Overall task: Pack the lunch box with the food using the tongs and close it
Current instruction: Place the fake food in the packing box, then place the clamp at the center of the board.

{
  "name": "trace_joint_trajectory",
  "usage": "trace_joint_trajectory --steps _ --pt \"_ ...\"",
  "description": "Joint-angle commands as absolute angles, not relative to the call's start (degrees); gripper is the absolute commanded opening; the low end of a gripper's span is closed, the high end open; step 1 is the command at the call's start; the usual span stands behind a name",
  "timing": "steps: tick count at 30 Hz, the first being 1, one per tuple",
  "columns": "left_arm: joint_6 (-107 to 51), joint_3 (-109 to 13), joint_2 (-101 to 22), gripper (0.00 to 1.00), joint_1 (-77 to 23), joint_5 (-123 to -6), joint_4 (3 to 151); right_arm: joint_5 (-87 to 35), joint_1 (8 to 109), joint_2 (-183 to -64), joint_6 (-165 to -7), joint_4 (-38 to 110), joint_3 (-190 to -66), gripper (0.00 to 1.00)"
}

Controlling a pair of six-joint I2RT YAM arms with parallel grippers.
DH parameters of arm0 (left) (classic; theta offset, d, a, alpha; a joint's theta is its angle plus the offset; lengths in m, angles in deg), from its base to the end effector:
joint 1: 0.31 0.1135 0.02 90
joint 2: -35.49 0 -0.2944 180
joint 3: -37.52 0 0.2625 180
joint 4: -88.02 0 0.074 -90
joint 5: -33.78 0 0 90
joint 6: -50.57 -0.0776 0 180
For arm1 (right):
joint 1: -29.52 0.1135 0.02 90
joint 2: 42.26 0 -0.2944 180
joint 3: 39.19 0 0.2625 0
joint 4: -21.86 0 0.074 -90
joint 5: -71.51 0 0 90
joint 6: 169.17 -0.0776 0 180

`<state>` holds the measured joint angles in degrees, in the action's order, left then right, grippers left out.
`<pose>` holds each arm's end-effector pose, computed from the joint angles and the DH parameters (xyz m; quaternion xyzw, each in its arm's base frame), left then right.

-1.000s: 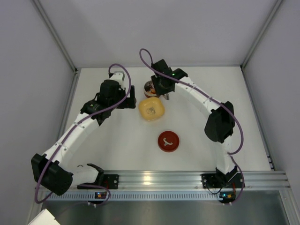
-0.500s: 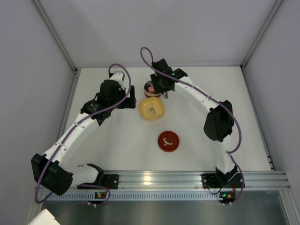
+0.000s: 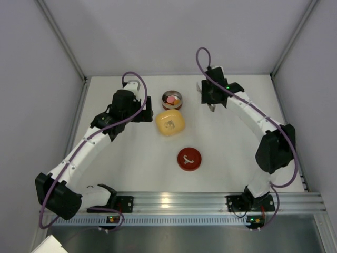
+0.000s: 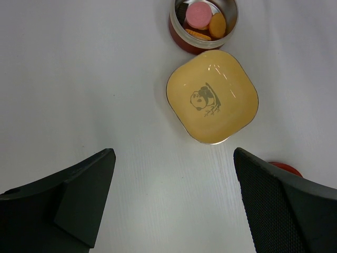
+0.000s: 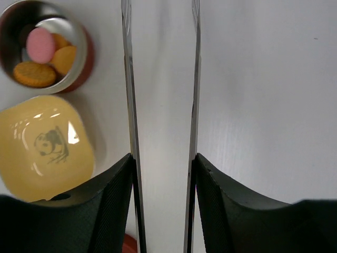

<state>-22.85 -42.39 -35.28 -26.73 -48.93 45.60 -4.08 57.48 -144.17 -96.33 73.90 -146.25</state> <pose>0.2806 -0.1284 0.3503 0.0452 0.8776 -0.1217 0.4616 0.4013 0.1912 0.3162 -0.0410 0.9230 0.0321 0.3814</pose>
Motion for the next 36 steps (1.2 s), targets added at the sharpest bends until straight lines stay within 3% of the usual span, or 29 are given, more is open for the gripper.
trace_joint_trajectory --steps 1,8,23,36 --pt "-22.6 -42.2 -34.6 0.99 -26.8 -49.4 46.3 1.6 51.9 -138.0 -99.3 65.5 -139.4 0.48" --pt "-22.2 -42.2 -34.6 0.99 -26.8 -49.8 46.5 5.8 45.9 -141.5 -99.7 61.1 -133.3 0.48" --pt "-22.3 -42.1 -34.3 0.99 -26.7 -50.0 46.4 0.3 43.3 -153.6 -102.9 62.1 -133.4 0.56" --pt "-22.2 -42.1 -34.3 0.99 -26.7 -50.2 46.5 -2.7 42.7 -153.6 -101.8 64.4 -132.5 0.71"
